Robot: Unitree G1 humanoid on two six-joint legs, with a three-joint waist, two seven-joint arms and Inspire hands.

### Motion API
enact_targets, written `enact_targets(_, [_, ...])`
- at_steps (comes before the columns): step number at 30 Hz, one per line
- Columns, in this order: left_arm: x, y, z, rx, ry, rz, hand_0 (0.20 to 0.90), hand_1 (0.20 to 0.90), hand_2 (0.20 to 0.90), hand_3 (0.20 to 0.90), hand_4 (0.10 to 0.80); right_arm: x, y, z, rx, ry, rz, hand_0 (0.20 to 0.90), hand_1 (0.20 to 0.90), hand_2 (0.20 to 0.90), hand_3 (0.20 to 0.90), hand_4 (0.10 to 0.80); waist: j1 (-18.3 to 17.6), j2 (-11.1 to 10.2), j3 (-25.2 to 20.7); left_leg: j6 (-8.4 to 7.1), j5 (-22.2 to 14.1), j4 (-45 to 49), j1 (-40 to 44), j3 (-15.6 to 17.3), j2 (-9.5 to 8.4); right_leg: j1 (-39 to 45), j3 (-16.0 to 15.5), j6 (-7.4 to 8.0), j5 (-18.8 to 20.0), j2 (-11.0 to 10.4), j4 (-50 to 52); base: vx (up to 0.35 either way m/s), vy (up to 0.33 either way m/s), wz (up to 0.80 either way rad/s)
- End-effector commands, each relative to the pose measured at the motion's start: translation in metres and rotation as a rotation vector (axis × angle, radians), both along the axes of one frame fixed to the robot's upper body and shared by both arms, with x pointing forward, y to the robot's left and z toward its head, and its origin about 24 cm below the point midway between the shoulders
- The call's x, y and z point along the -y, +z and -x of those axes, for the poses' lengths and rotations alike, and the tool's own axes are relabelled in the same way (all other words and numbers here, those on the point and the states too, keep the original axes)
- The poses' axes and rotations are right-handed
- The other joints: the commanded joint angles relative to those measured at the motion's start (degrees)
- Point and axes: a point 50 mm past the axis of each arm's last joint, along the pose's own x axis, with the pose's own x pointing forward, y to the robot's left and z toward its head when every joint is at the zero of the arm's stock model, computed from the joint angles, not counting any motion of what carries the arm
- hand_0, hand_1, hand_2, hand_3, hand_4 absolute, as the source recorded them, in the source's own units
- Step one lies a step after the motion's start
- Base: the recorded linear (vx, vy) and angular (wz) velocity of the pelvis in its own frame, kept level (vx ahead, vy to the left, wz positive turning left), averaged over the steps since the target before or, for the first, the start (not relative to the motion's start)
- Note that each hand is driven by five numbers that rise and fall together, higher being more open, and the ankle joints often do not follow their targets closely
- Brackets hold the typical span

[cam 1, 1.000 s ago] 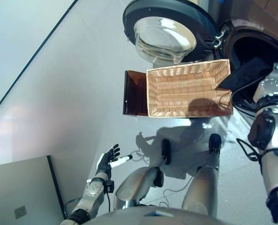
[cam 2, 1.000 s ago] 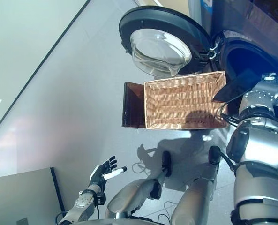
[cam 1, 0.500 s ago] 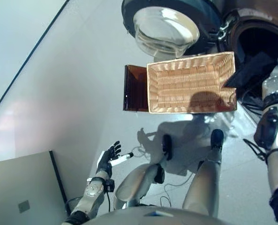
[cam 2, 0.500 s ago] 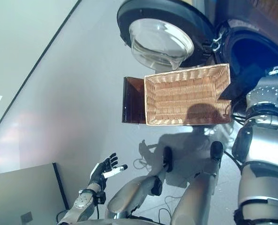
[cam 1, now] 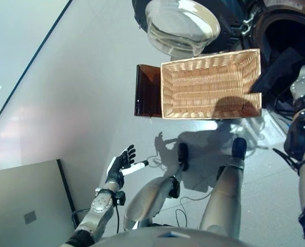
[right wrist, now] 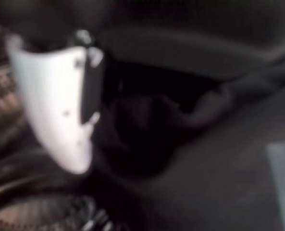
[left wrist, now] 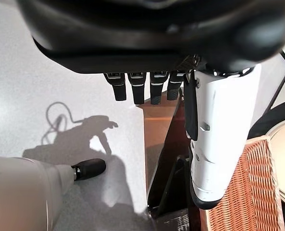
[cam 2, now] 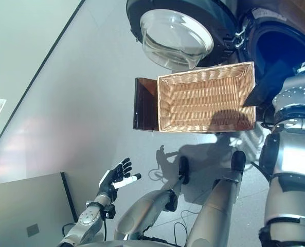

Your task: Pick up the clothes and place them into the washing machine

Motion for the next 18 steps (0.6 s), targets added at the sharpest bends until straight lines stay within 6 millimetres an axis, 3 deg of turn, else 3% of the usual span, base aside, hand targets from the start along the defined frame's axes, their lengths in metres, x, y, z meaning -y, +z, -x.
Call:
enact_targets(1, [-0.009, 0.008, 0.002, 0.057, 0.011, -0.005, 0.9, 0.9, 0.9, 0.9, 0.8, 0.047, 0.15, 0.096, 0.333, -0.26, 0.32, 0.2, 0.2, 0.2, 0.2, 0.3, 0.3, 4.29, 2.29, -7.06, 2.08, 0.78, -1.71, -0.77, 0.18, 3.76, -4.93, -5.1, -9.85, 6.09, 3.91, 0.029, -0.012, 0.04])
enact_targets(4, [-0.008, 0.005, 0.003, 0.044, 0.019, -0.009, 0.9, 0.9, 0.9, 0.9, 0.8, 0.045, 0.156, 0.099, 0.367, -0.276, 0.321, 0.2, 0.2, 0.2, 0.2, 0.3, -0.02, 4.53, 2.26, -7.03, 2.09, 0.65, -1.56, -0.98, 0.01, 3.61, -4.97, -5.2, -10.13, 6.13, 4.37, 0.0, 0.0, 0.0])
enact_targets(7, [-0.008, 0.005, 0.003, 0.045, 0.022, -0.015, 0.9, 0.9, 0.9, 0.9, 0.8, 0.046, 0.149, 0.094, 0.279, -0.279, 0.346, 0.2, 0.2, 0.2, 0.2, 0.3, -0.28, 4.34, 2.36, -6.97, 2.08, 0.55, -1.39, -0.87, -0.06, 3.86, -4.96, -5.28, -10.1, 6.26, 4.18, 0.0, 0.0, 0.0])
enact_targets(8, [-0.008, 0.005, 0.002, 0.048, 0.018, -0.016, 0.9, 0.9, 0.9, 0.9, 0.8, 0.048, 0.144, 0.091, 0.229, -0.279, 0.348, 0.392, 0.392, 0.392, 0.392, 0.437, -0.33, 4.28, 2.3, -6.92, 2.01, 0.58, -1.29, -0.85, -0.1, 3.95, -5.02, -5.28, -10.04, 6.25, 4.08, -0.008, 0.01, -0.03])
enact_targets(9, [-0.009, 0.006, 0.002, 0.052, 0.018, -0.019, 0.9, 0.9, 0.9, 0.9, 0.8, 0.05, 0.141, 0.089, 0.144, -0.283, 0.373, 0.9, 0.9, 0.9, 0.9, 0.8, -0.29, 4.17, 2.24, -6.88, 2.0, 0.63, -1.22, -0.79, -0.13, 4.05, -5.11, -5.29, -9.85, 6.26, 3.96, -0.011, 0.015, -0.03])
enact_targets(11, [-0.012, 0.009, 0.001, 0.066, 0.015, -0.026, 0.9, 0.9, 0.9, 0.9, 0.8, 0.051, 0.133, 0.083, -0.076, -0.287, 0.459, 0.9, 0.9, 0.9, 0.9, 0.8, -0.11, 3.95, 2.07, -6.76, 1.86, 0.84, -1.08, -0.62, -0.16, 4.28, -5.25, -5.28, -9.48, 6.19, 3.7, -0.012, 0.009, -0.02])
enact_targets(13, [-0.014, 0.01, 0.002, 0.071, 0.013, -0.024, 0.9, 0.9, 0.9, 0.9, 0.8, 0.053, 0.128, 0.082, -0.171, -0.3, 0.463, 0.9, 0.9, 0.9, 0.9, 0.8, -0.15, 4.15, 1.88, -6.63, 1.66, 1.09, -1.08, -0.49, -0.19, 4.41, -5.31, -5.27, -9.3, 6.21, 3.43, -0.016, 0.025, -0.04])
enact_targets(18, [-0.018, 0.011, 0.005, 0.068, 0.014, -0.035, 0.9, 0.9, 0.9, 0.9, 0.8, 0.05, 0.128, 0.078, -0.21, -0.282, 0.471, 0.9, 0.9, 0.9, 0.9, 0.8, 0.07, 4.08, 1.5, -6.26, 1.19, 1.88, -1.11, -0.38, -0.35, 4.56, -5.23, -5.21, -8.97, 6.17, 3.22, -0.012, 0.028, -0.04])
